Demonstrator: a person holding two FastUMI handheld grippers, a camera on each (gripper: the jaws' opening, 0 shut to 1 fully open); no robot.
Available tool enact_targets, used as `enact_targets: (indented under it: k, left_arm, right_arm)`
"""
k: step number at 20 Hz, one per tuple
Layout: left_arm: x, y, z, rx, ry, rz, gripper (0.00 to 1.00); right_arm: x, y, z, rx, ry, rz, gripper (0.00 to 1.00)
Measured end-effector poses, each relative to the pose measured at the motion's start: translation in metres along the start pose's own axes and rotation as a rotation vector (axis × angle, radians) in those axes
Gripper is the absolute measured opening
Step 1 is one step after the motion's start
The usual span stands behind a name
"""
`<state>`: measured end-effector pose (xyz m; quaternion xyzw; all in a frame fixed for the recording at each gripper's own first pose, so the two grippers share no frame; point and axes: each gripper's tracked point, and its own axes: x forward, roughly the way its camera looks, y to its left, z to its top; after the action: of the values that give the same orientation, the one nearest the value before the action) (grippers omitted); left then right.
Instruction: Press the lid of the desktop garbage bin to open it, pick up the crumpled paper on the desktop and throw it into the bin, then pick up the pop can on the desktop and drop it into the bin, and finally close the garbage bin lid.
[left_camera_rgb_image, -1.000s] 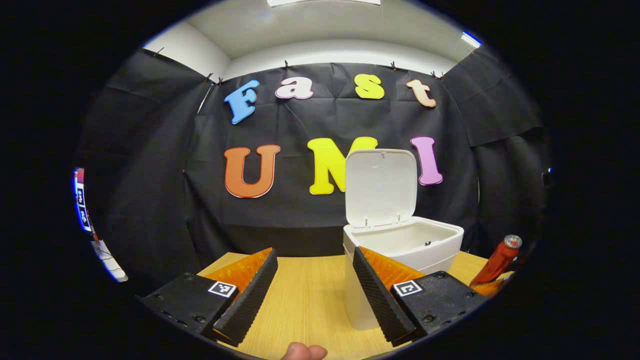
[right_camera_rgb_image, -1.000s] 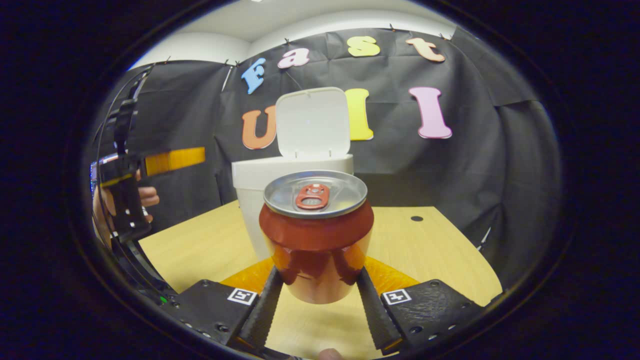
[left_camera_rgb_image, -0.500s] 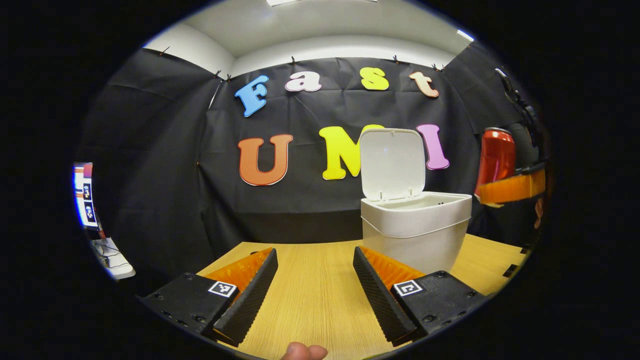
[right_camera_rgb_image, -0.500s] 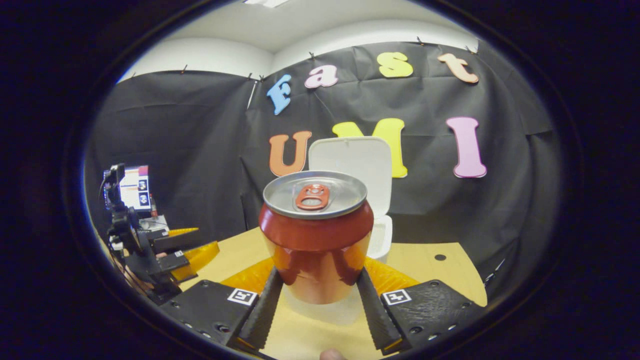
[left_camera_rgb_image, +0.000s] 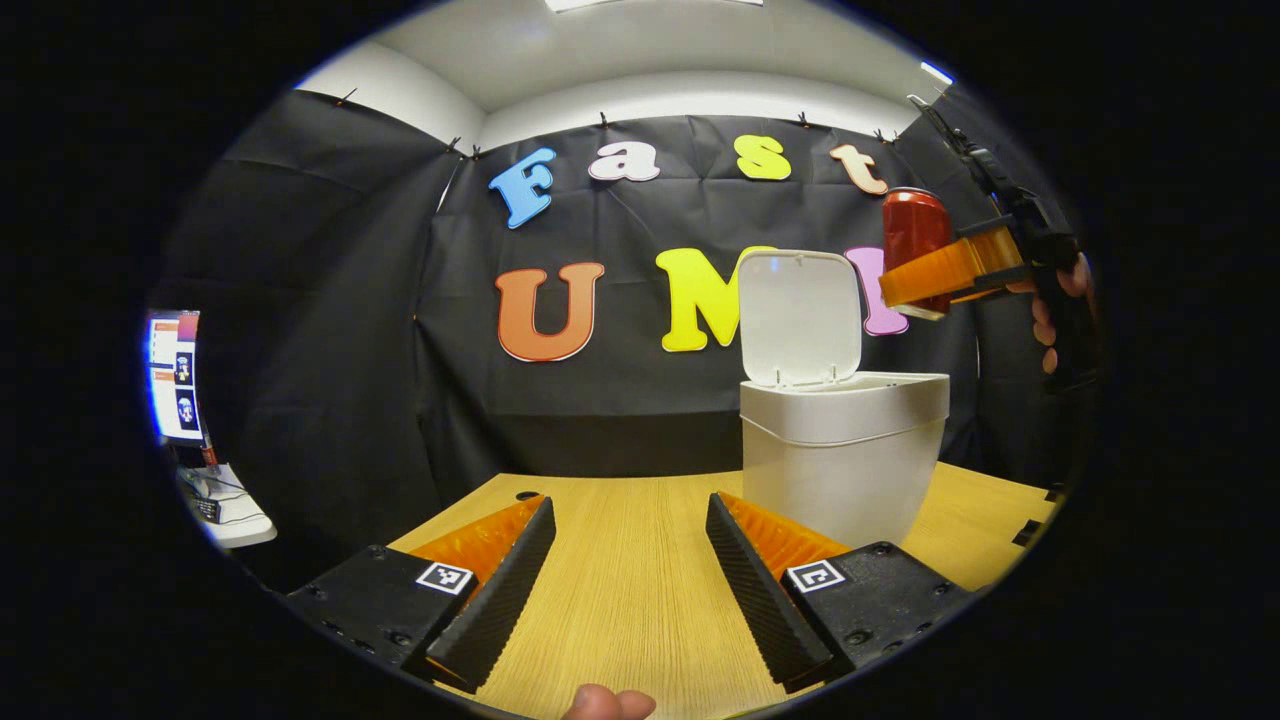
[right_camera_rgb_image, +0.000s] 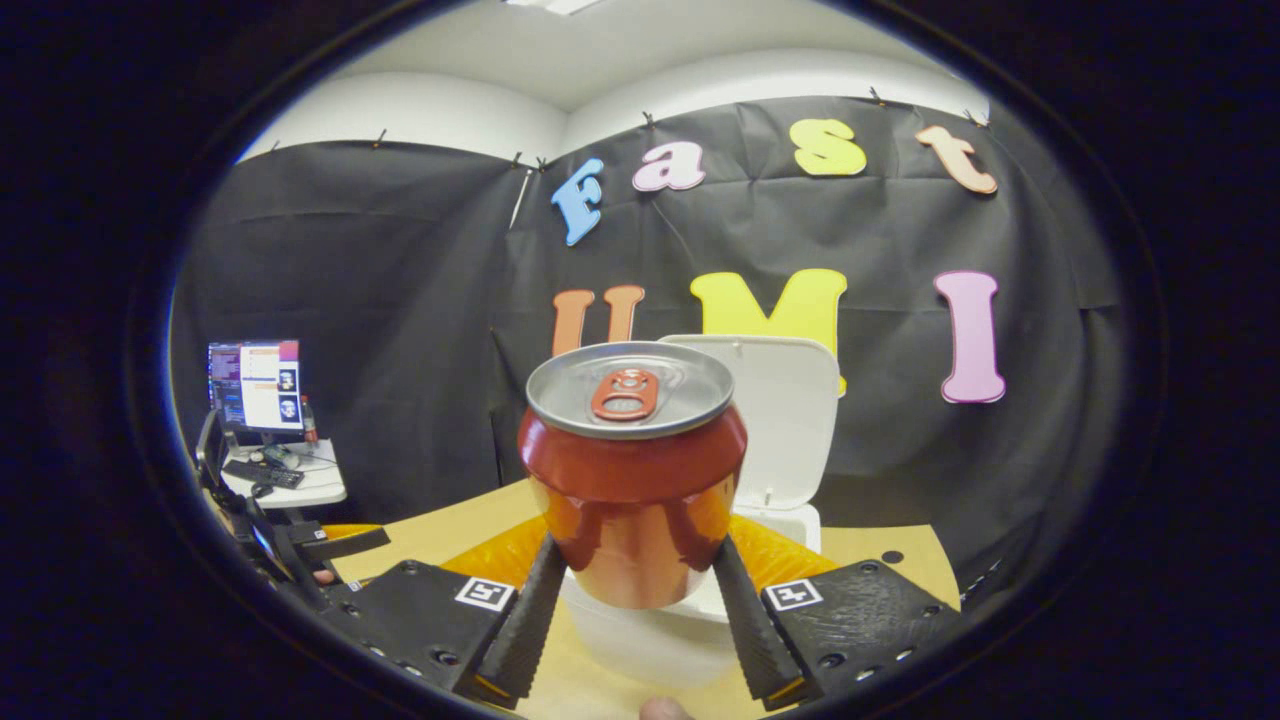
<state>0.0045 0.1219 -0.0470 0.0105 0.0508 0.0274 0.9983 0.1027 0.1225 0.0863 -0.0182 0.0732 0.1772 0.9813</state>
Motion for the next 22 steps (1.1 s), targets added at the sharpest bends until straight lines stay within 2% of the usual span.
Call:
enact_targets:
  k: [9, 14, 18, 22]
  left_arm:
    - [-0.003, 0.007, -0.010, 0.034, -0.005, 0.007, 0.98]
    - [-0.007, 0.003, -0.016, 0.077, -0.001, -0.015, 0.98]
    - [-0.009, -0.014, -0.019, 0.024, 0.011, -0.059, 0.98]
    - [-0.010, -0.010, -0.015, 0.027, 0.002, -0.052, 0.98]
  right_arm:
    - [0.042, 0.017, 0.025, -0.002, 0.017, 0.004, 0.77]
    - [0.055, 0.020, 0.018, 0.004, 0.045, -0.006, 0.77]
    - [0.061, 0.012, 0.017, 0.014, 0.059, -0.041, 0.76]
    - [0.068, 0.004, 0.016, 0.017, 0.068, -0.068, 0.76]
